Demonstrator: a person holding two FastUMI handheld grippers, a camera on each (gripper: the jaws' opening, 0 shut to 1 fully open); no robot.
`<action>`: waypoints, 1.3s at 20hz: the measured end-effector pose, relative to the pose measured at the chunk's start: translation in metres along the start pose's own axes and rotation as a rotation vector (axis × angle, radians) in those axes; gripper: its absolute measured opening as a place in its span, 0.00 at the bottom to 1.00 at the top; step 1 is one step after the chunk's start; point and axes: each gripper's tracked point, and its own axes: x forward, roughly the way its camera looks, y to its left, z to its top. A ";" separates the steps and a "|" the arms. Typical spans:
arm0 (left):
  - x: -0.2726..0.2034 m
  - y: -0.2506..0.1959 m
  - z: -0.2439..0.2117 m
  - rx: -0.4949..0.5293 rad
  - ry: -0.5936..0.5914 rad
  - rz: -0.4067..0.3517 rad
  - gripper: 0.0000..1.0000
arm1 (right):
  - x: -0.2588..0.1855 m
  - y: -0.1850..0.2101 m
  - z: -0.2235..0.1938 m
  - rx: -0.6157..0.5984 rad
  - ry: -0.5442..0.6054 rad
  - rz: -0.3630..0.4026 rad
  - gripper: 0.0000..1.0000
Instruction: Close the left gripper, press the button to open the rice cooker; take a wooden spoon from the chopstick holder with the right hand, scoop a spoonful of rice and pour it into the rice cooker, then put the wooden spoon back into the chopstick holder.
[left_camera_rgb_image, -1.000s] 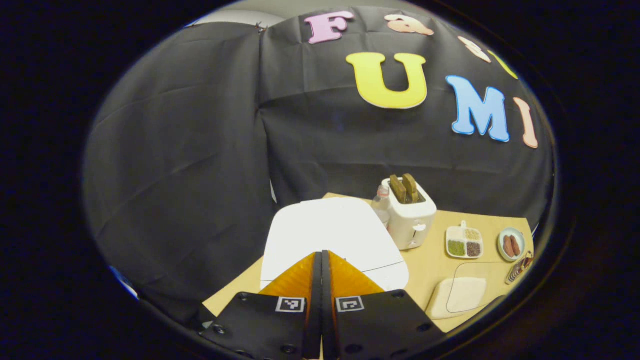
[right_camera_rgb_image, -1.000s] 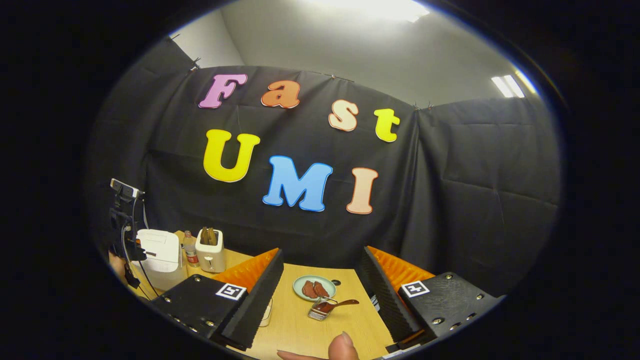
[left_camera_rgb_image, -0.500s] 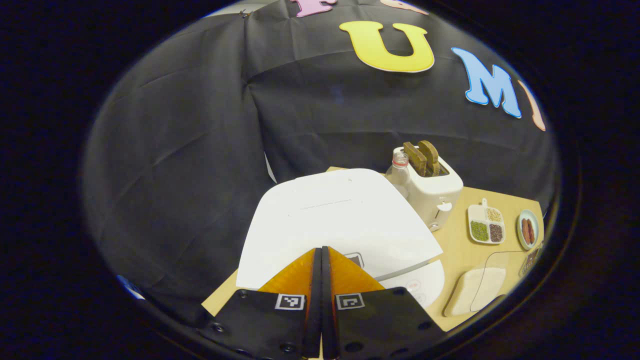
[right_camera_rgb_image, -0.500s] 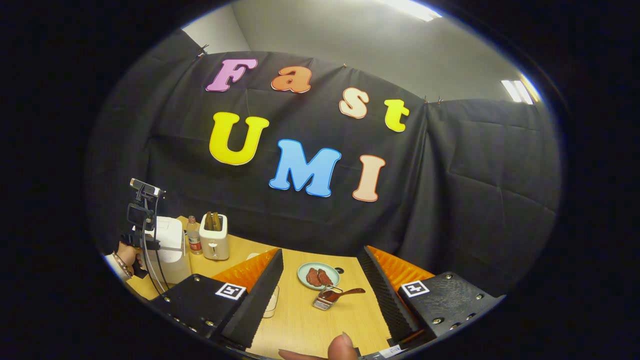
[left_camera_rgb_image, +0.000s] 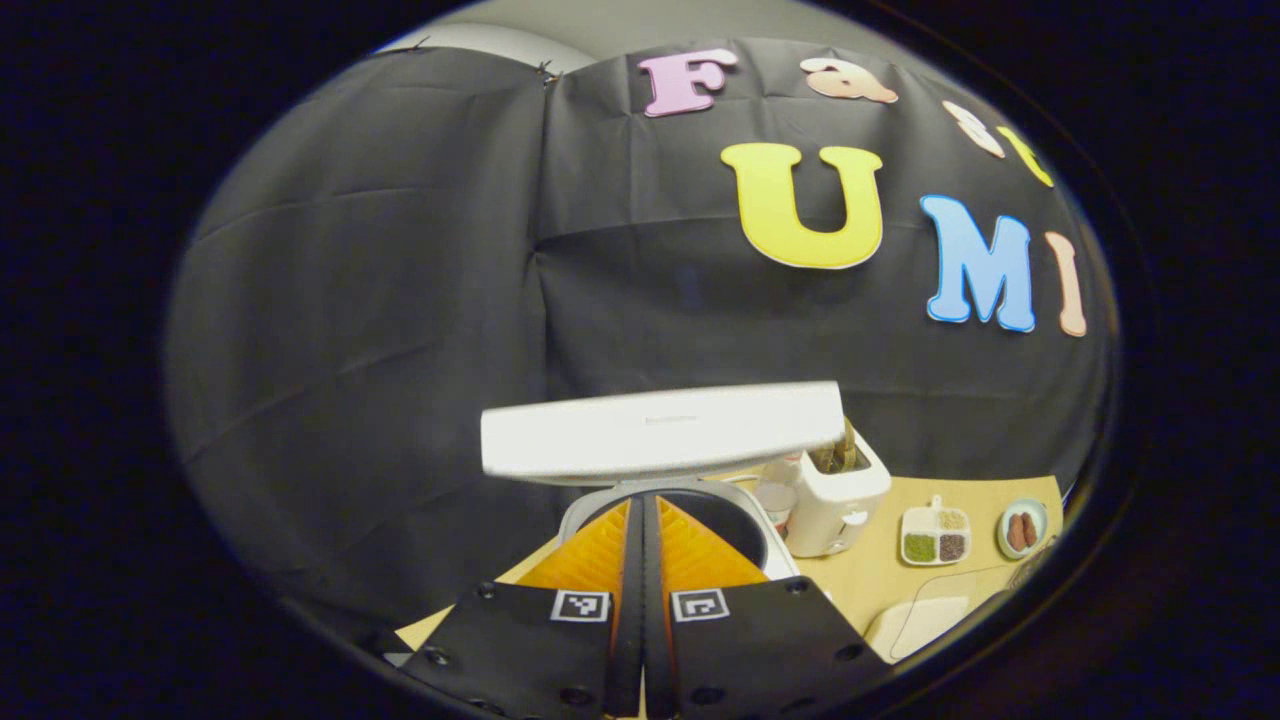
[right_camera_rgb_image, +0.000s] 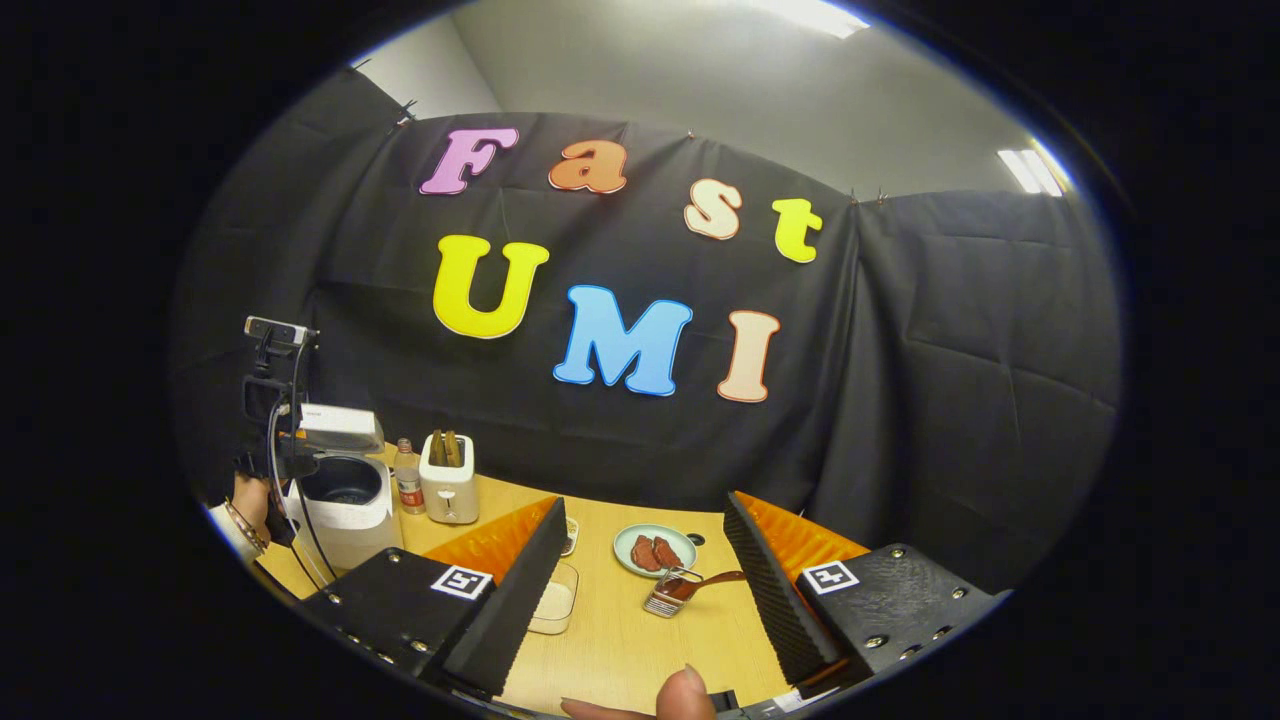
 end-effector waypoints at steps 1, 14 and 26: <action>-0.004 0.001 -0.005 0.002 0.008 0.001 0.09 | -0.003 -0.001 -0.002 0.009 0.002 -0.001 0.97; -0.126 -0.013 0.011 -0.089 -0.120 -0.123 0.22 | 0.056 -0.063 -0.083 0.229 0.139 -0.014 0.97; -0.256 -0.041 0.025 -0.052 -0.173 -0.033 0.82 | 0.210 -0.124 -0.256 0.359 0.309 0.041 0.98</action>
